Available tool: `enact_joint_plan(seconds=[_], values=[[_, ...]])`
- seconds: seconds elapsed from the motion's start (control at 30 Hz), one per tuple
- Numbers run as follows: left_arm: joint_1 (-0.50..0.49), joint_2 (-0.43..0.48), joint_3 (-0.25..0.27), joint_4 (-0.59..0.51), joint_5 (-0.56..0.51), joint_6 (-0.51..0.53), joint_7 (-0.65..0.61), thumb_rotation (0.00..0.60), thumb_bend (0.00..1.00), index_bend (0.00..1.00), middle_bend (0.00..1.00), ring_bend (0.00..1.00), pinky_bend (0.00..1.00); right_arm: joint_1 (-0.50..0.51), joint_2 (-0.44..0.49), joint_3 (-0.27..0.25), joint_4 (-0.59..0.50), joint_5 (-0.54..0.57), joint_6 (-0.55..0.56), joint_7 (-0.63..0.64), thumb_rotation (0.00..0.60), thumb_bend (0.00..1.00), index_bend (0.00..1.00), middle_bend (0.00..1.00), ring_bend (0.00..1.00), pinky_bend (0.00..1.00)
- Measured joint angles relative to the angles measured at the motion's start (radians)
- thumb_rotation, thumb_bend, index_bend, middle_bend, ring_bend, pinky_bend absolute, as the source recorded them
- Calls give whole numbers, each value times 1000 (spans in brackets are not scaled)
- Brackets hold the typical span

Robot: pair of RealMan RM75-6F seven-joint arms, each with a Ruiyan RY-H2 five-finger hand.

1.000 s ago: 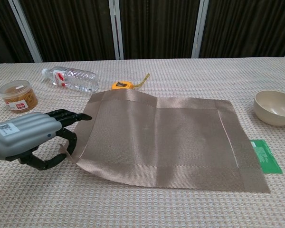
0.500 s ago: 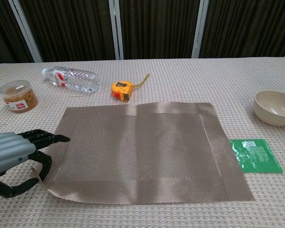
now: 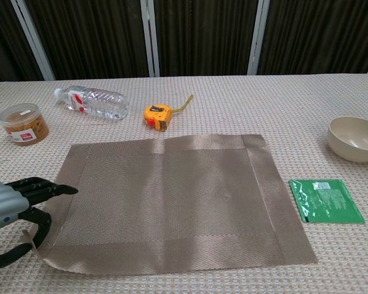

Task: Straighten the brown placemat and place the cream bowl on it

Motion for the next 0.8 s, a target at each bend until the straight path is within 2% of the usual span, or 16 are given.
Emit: enact_joint_plan(seconds=[0.07,0.13,0.2,0.27,0.37,0.57,0.73,0.8], values=[[4,3,2,-3,6,3,0,600,587,562,0,0,0,-1,1,0,-2,-2,2,1,600,49,0,0,0,0],[7,5,3,-3,12,7,0,600,586,475,0,0,0,-2,2,-1,-3,-5,3,1,600,49,0,0,0,0],[12,6,4,-1,18,12,2,600,517,171,0,0,0,-3,4,-2,-6,-9,6,1,600,49,0,0,0,0],[15,10,6,0,22,13,4,600,418,7,0,0,0,-4,5,-2,-7,-10,7,2,600,50,0,0,0,0],[17,25,10,-11,19,4,5,600,361,0,0,0,0,-4,5,-2,-6,-8,2,5,600,50,0,0,0,0],[32,92,20,-85,37,38,-32,600,357,0,0,0,0,0,6,-7,-3,-2,-17,3,600,49,0,0,0,0],[61,175,14,-156,74,154,-72,600,357,0,0,0,0,6,4,-8,4,14,-42,-7,600,49,0,0,0,0],[79,209,-4,-182,77,215,-87,600,358,0,0,0,0,11,1,-8,10,20,-54,-15,600,49,0,0,0,0]])
